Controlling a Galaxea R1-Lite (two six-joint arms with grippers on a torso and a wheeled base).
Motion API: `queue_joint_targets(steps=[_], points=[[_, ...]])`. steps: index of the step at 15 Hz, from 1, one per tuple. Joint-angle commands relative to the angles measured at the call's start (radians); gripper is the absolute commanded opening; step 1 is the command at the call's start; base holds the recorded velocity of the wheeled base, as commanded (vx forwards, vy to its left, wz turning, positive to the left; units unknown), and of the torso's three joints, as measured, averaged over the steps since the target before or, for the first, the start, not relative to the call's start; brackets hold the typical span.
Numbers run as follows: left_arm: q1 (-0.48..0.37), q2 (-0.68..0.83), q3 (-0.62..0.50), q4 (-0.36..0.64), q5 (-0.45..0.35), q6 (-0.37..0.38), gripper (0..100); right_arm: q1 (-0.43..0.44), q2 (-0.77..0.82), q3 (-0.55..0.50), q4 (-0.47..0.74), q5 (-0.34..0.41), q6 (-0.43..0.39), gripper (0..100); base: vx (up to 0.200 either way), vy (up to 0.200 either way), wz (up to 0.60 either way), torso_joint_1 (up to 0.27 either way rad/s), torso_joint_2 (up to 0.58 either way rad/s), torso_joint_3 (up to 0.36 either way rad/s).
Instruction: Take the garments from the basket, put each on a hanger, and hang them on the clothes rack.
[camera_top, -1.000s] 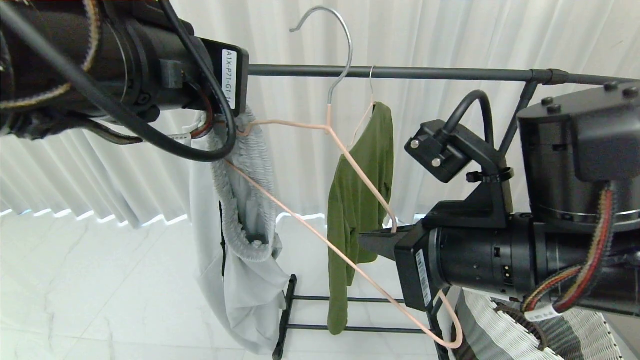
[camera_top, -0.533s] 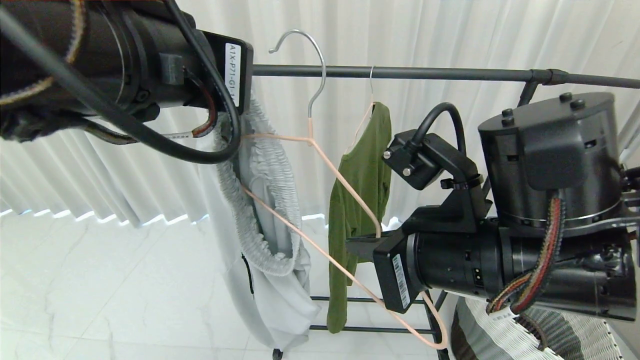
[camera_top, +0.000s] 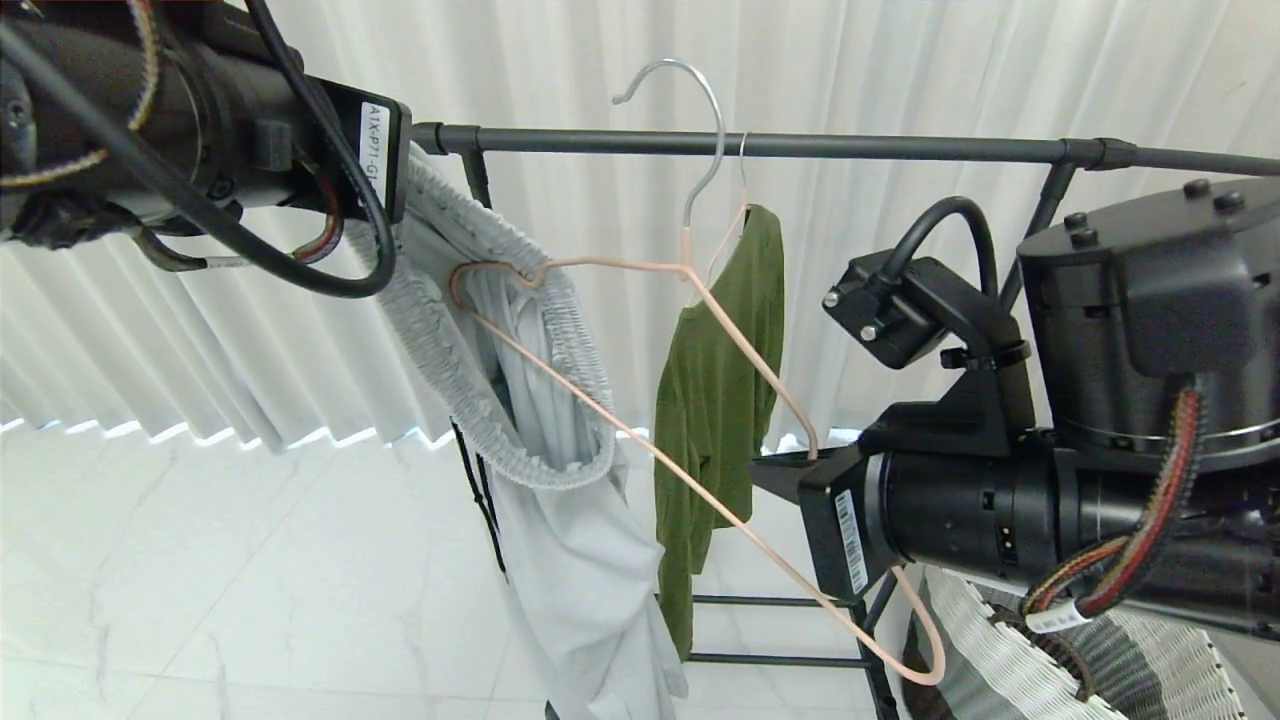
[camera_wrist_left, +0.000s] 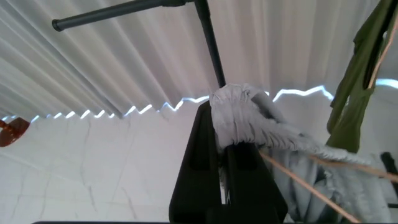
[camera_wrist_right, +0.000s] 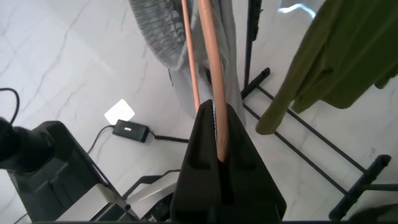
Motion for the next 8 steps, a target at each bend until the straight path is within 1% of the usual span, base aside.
queue_joint_targets(steps=[1,5,7,8], points=[[0.002,-0.007,0.005,0.001,0.001,0.000,0,-0.006,-0.013,0.006,0.000,-0.017,0.001,0,0.000,0.000,0.00,0.000,0.00,0.000],[0.002,-0.007,0.023,0.009,0.001,0.002,0,-0.021,-0.019,0.005,-0.002,-0.023,0.003,0,0.000,0.000,0.00,0.000,0.00,0.000],[0.004,-0.013,0.028,0.007,0.035,0.036,0,-0.030,-0.022,0.006,-0.002,-0.025,0.003,0,0.000,0.000,0.00,0.000,0.00,0.000],[0.004,-0.013,0.026,0.007,0.047,0.037,0,-0.035,-0.027,0.006,0.000,-0.025,0.003,0,0.000,0.000,0.00,0.000,0.00,0.000]])
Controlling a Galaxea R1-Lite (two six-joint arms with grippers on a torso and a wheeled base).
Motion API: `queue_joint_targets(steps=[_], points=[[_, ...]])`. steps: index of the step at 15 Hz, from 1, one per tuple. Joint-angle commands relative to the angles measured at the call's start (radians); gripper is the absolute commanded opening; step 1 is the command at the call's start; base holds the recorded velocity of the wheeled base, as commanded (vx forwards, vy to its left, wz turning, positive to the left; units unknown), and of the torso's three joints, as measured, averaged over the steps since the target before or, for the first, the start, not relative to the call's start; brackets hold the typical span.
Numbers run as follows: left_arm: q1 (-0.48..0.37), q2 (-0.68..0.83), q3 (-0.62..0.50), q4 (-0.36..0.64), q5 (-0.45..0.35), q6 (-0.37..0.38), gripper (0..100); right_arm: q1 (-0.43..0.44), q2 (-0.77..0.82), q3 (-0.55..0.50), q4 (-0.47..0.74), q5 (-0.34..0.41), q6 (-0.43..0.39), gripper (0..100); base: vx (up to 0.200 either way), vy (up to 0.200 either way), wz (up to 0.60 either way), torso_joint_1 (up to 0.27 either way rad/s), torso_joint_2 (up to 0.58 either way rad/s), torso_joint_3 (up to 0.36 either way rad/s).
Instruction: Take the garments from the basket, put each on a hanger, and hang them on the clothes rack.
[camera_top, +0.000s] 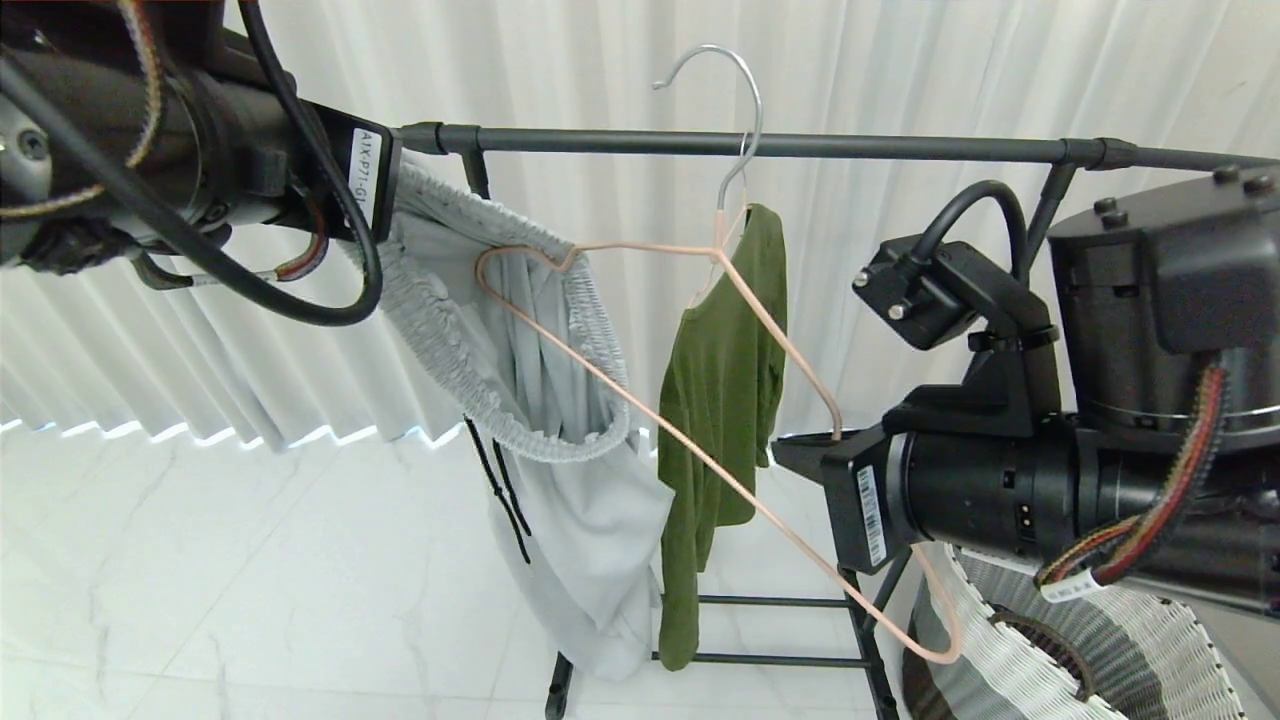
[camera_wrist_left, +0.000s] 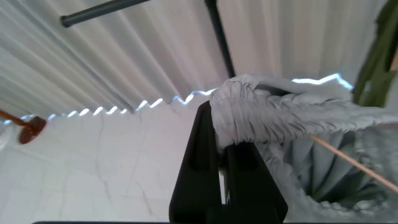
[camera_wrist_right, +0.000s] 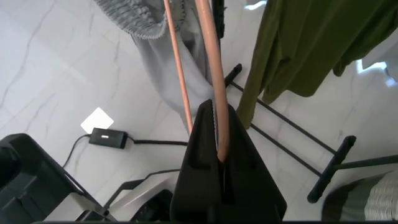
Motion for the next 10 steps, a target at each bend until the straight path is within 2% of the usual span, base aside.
queue_joint_targets(steps=[1,3,10], points=[[0.000,-0.005,0.000,0.000,0.004,0.001,0,-0.010,-0.009,0.000,0.000,-0.005,0.000,0,0.000,0.000,0.00,0.000,0.00,0.000],[0.007,-0.006,-0.004,0.000,0.004,0.003,0,-0.014,-0.009,0.002,0.003,-0.054,0.002,0,0.000,0.000,0.00,0.000,0.00,0.000],[-0.007,-0.014,-0.001,-0.002,0.001,0.000,0,-0.011,-0.013,0.002,-0.001,-0.054,0.000,0,0.000,0.000,0.00,0.000,0.00,0.000]])
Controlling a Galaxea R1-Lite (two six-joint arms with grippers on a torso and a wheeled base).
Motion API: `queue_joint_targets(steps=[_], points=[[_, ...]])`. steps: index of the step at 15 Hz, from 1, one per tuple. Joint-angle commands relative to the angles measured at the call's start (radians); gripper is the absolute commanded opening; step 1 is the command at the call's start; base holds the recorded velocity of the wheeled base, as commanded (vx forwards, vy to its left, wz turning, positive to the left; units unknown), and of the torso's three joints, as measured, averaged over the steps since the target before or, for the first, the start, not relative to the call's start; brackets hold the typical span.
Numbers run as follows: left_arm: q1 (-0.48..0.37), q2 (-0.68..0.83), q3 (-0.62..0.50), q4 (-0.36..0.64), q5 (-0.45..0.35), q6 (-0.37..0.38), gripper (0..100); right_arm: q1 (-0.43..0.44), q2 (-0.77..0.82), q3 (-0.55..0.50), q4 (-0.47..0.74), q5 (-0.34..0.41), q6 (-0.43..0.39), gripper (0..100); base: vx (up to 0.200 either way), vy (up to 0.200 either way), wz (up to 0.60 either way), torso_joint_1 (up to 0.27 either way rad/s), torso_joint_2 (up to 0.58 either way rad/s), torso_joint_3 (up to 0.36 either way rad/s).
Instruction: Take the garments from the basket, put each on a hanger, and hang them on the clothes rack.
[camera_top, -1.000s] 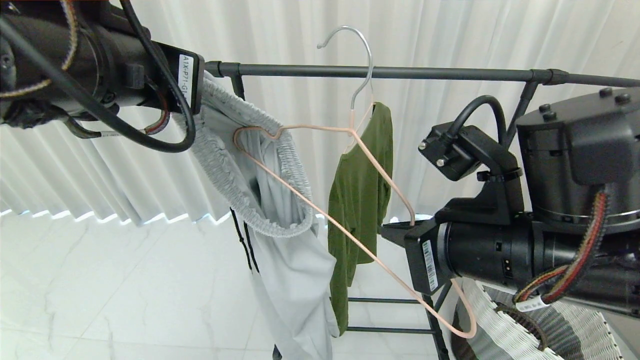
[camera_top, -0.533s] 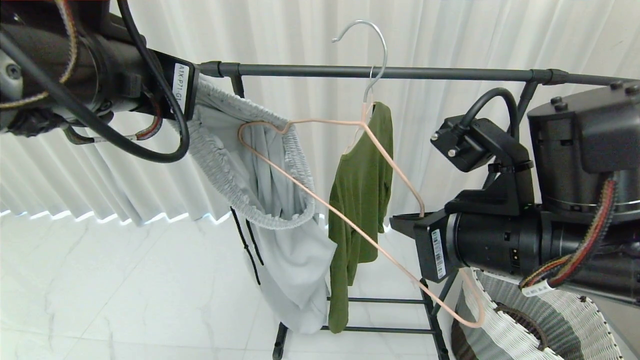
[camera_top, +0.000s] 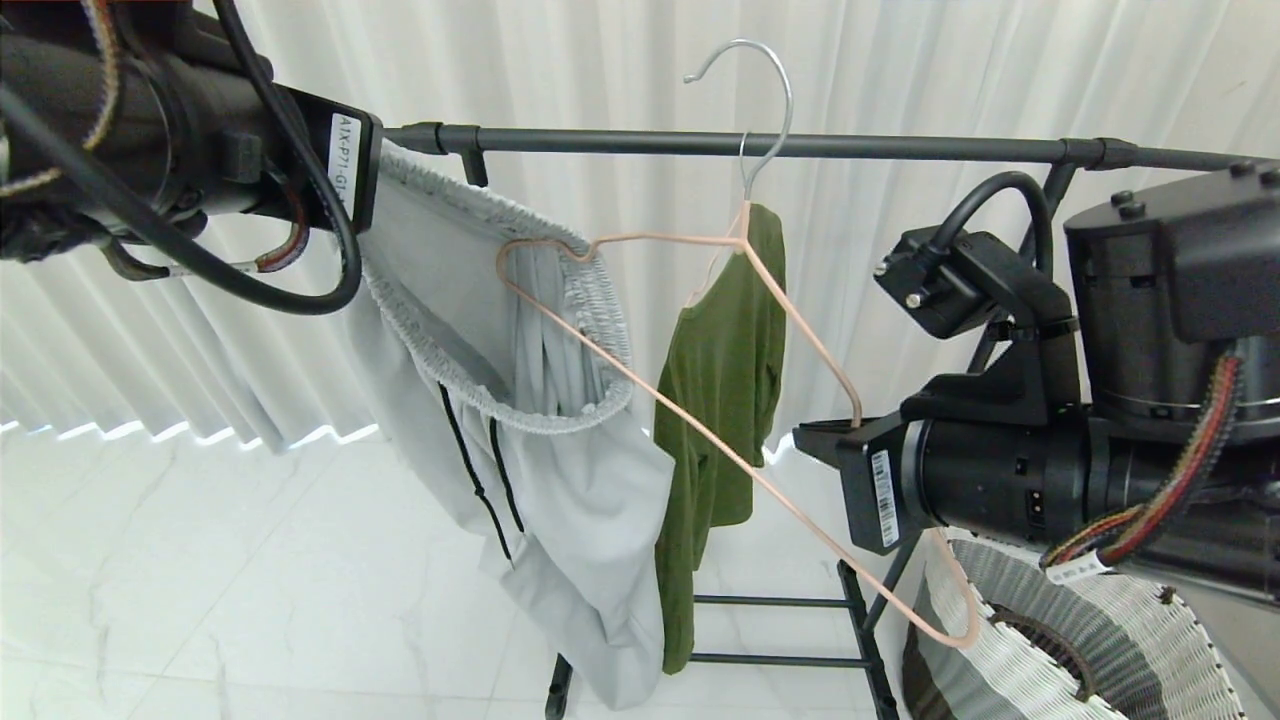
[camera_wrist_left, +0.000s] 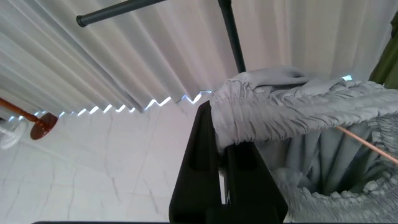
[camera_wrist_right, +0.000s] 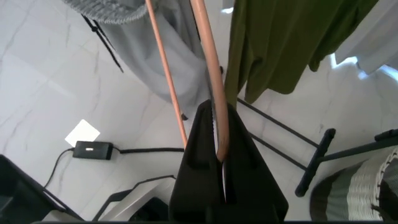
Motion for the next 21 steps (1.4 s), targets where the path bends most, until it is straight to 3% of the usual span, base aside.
queue_joint_targets(steps=[1,8,12,21], points=[[-0.045,0.004,0.003,-0.003,-0.007,-0.009,0,0.021,-0.003,-0.004,-0.001,0.009,0.000,0,0.000,0.000,0.00,0.000,0.00,0.000],[-0.138,0.001,-0.002,-0.006,-0.112,-0.018,0,0.098,-0.027,0.019,-0.001,0.105,0.000,0,0.000,0.000,0.00,0.000,0.00,0.000],[-0.221,0.003,-0.010,-0.017,-0.115,-0.030,0,0.098,-0.001,0.007,-0.004,0.157,-0.005,0,0.000,0.000,0.00,0.000,0.00,0.000],[-0.393,0.012,-0.011,-0.017,-0.113,-0.099,0,0.100,0.101,-0.037,-0.087,0.153,0.000,0,0.000,0.000,0.00,0.000,0.00,0.000]])
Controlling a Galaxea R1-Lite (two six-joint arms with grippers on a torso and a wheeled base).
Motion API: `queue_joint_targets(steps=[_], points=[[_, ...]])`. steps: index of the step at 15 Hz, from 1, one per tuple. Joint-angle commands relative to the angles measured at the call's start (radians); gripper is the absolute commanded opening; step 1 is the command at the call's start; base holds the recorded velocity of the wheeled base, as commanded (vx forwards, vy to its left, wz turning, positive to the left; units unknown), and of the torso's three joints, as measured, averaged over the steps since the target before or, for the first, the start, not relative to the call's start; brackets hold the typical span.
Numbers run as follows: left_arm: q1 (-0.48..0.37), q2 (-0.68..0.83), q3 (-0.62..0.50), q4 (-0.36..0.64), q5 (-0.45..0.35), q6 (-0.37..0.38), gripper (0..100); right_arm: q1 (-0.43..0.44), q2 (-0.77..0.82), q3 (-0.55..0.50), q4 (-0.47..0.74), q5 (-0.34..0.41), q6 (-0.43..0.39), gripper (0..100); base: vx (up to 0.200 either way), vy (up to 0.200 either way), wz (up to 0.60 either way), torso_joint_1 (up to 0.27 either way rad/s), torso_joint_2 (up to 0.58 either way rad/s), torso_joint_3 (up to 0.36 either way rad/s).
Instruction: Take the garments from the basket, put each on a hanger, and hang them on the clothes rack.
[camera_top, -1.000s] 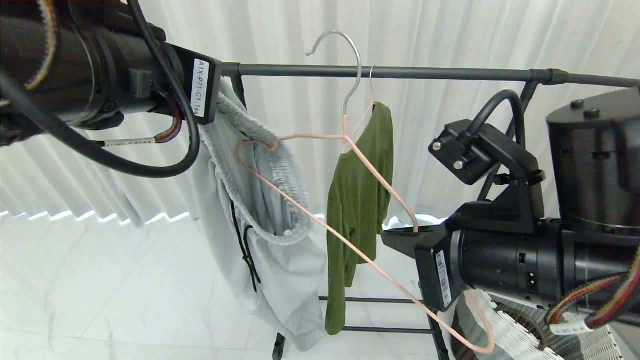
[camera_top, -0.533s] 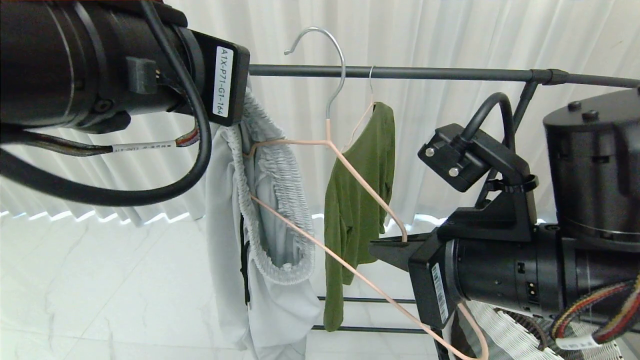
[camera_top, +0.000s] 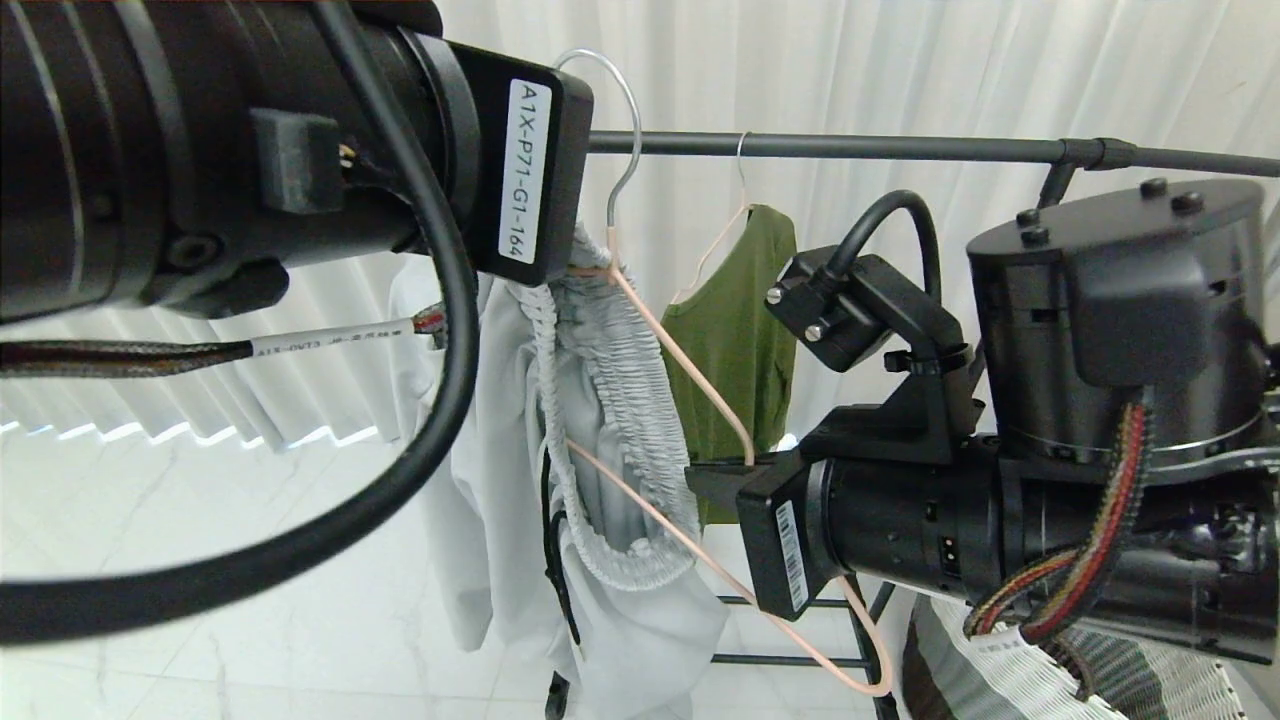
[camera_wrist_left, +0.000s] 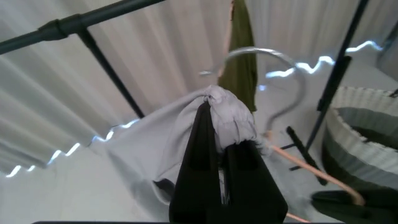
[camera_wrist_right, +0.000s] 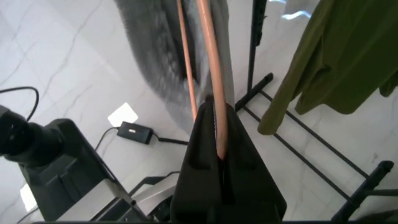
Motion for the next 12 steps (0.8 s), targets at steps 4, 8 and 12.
queue_joint_targets(steps=[4,8,12], points=[[0.004,-0.016,0.021,0.002,0.002,0.002,0,0.001,-0.034,0.007,-0.041,-0.008,-0.006,0,0.000,0.000,0.00,0.000,0.00,0.000],[0.038,-0.024,0.023,0.002,0.000,0.004,0,0.006,-0.081,0.027,-0.085,-0.008,-0.020,0,0.000,0.000,0.00,0.000,0.00,0.000],[0.037,-0.015,0.021,-0.001,-0.003,0.004,0,0.006,-0.087,0.053,-0.157,-0.008,-0.047,0,0.000,0.000,0.00,0.000,0.00,0.000]])
